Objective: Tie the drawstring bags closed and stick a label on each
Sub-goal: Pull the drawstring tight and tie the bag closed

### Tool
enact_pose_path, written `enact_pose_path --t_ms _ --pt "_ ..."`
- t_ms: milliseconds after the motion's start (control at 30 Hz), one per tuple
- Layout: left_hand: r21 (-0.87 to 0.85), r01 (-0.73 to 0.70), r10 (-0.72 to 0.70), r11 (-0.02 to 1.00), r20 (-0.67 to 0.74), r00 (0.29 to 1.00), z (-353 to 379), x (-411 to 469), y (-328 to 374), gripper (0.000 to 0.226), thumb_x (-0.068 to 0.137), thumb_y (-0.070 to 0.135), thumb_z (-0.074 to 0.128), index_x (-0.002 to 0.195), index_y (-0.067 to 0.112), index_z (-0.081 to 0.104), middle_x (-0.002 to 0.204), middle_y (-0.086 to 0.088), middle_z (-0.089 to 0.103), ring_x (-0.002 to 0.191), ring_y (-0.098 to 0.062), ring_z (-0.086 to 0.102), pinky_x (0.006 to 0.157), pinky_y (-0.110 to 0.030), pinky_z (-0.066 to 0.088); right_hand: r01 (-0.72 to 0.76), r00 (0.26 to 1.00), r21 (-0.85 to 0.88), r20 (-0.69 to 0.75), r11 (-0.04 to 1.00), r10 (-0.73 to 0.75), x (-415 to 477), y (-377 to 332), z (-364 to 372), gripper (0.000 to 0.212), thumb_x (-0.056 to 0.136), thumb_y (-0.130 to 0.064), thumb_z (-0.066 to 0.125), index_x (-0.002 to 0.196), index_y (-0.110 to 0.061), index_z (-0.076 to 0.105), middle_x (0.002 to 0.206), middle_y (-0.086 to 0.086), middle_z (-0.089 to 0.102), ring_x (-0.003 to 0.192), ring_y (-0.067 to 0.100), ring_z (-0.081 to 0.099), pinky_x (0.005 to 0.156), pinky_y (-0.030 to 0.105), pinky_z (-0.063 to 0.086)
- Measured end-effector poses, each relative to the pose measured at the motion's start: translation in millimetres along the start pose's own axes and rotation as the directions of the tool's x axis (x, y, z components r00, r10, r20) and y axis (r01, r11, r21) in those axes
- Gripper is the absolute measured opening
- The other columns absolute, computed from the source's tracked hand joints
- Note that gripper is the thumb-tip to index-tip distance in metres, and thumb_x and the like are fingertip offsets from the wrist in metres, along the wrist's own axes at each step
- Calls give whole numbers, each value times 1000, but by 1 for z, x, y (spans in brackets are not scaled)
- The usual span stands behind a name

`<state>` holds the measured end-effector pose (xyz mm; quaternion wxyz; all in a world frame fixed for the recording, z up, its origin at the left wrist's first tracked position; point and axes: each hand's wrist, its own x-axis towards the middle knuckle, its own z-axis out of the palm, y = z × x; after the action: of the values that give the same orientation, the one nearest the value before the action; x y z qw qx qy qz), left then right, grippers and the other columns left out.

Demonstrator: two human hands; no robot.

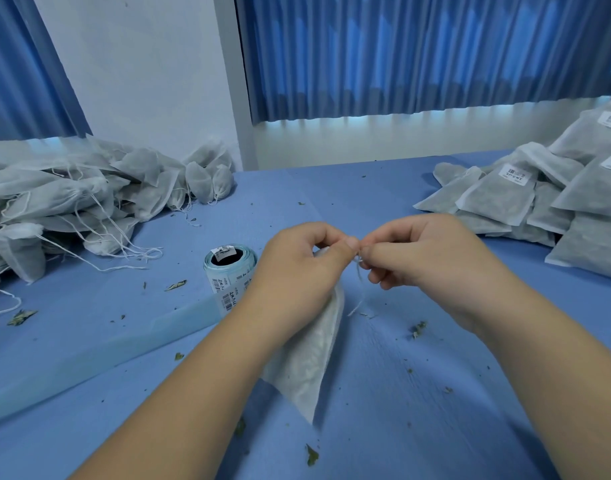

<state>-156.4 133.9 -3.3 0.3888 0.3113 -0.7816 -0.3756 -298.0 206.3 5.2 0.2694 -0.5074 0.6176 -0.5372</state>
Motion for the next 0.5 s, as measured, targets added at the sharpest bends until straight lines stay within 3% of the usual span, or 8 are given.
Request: enact_pose_path --t_ms 67,200,300,400,500 --pt "-103 82 -76 991 66 995 -2 1 0 25 93 25 63 70 23 69 62 17 63 60 5 55 57 -7 39 12 1000 23 -7 1000 -12 0 0 0 13 78 -8 67 68 -13 74 65 3 70 58 8 65 55 17 51" --pt "-284 256 -191 924 239 952 -7 0 1 32 95 21 58 64 14 61 50 12 53 46 -4 45 45 -16 35 38 999 83 5 996 -39 -1 -4 1 8 80 -2 67 78 -8 70 63 4 70 55 10 63 54 18 51" --pt "-397 341 -207 852 344 916 -8 2 -1 25 94 21 58 72 9 60 63 0 47 53 -13 35 49 -26 27 57 998 121 21 991 -60 -2 -6 0 7 81 2 65 80 -5 66 62 5 69 54 11 62 55 19 52" --pt "-468 407 -211 784 416 885 -10 4 -3 19 89 23 60 82 5 60 77 -9 41 50 -12 37 45 -22 31 115 993 87 -14 990 -114 -2 -7 1 9 80 3 67 79 -6 64 57 1 64 52 10 60 53 19 50" --pt "-493 444 -202 749 468 860 -11 5 -6 17 87 22 63 80 7 62 74 -5 50 48 -11 41 42 -19 34 187 980 -24 -70 982 -188 -2 -5 4 13 78 -1 70 75 -13 65 61 1 64 57 14 59 58 27 50"
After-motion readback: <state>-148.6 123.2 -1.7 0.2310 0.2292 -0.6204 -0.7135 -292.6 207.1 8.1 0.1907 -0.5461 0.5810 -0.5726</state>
